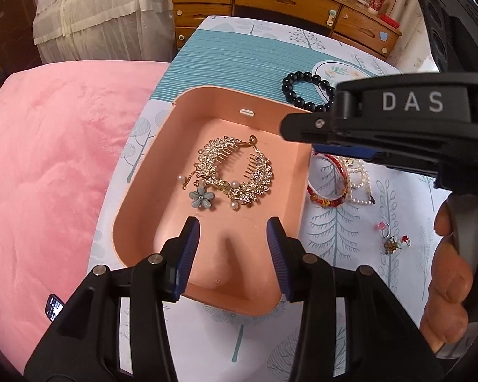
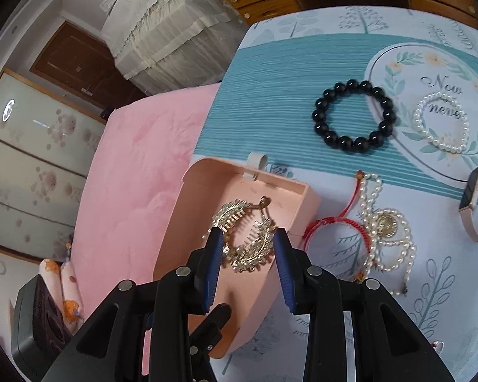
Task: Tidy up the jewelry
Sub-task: 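Move the right gripper to the pink-strap smartwatch and grasp it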
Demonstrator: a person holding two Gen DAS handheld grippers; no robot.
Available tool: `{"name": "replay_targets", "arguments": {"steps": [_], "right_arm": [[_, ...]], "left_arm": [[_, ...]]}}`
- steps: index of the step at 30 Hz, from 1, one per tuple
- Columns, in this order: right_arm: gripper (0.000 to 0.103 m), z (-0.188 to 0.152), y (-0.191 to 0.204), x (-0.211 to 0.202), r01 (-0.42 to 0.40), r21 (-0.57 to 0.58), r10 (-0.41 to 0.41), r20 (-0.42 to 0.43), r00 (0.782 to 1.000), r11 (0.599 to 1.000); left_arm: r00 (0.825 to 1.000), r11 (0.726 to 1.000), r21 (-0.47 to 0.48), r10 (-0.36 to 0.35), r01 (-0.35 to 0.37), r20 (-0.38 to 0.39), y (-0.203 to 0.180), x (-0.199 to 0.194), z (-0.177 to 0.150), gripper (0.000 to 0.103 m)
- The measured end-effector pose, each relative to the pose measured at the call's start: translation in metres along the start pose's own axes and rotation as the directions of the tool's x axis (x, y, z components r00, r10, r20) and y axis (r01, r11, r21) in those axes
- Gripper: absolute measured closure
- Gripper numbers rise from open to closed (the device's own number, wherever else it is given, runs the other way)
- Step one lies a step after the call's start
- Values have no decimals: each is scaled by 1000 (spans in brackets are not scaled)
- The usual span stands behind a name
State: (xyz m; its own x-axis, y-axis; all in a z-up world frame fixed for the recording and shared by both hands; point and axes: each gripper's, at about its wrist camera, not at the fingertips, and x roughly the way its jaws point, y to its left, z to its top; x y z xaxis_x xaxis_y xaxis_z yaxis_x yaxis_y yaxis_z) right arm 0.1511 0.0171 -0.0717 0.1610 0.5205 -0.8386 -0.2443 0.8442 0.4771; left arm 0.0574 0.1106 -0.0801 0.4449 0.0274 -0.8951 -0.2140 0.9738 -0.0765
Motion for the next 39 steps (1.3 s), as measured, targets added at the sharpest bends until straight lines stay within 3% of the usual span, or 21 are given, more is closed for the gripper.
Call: {"name": "replay_targets", "arguments": {"steps": [8, 18, 25, 33, 39], "right_arm": [[70, -2, -10, 2, -21, 33, 22, -30, 999, 999], [69, 1, 2, 6, -20, -8, 20, -32, 999, 1000], [69, -2, -13, -26, -21, 0, 21, 19, 1000, 1000], [69, -16, -58, -85, 67, 12, -68, 107, 992, 998], [69, -20, -113, -124, 166, 65, -175, 155, 972, 984]], "left_arm": [[1000, 1000, 8, -12, 12, 6, -1, -3, 1, 62], [1000, 1000, 22, -6, 6, 15, -9, -9, 1, 62], [1000, 997, 74, -20, 19, 13, -27, -17, 7, 62], [999, 982, 184, -31, 29, 10, -64, -23, 22, 62], [999, 968, 246, -37, 38, -8, -87, -16, 41, 62]]}}
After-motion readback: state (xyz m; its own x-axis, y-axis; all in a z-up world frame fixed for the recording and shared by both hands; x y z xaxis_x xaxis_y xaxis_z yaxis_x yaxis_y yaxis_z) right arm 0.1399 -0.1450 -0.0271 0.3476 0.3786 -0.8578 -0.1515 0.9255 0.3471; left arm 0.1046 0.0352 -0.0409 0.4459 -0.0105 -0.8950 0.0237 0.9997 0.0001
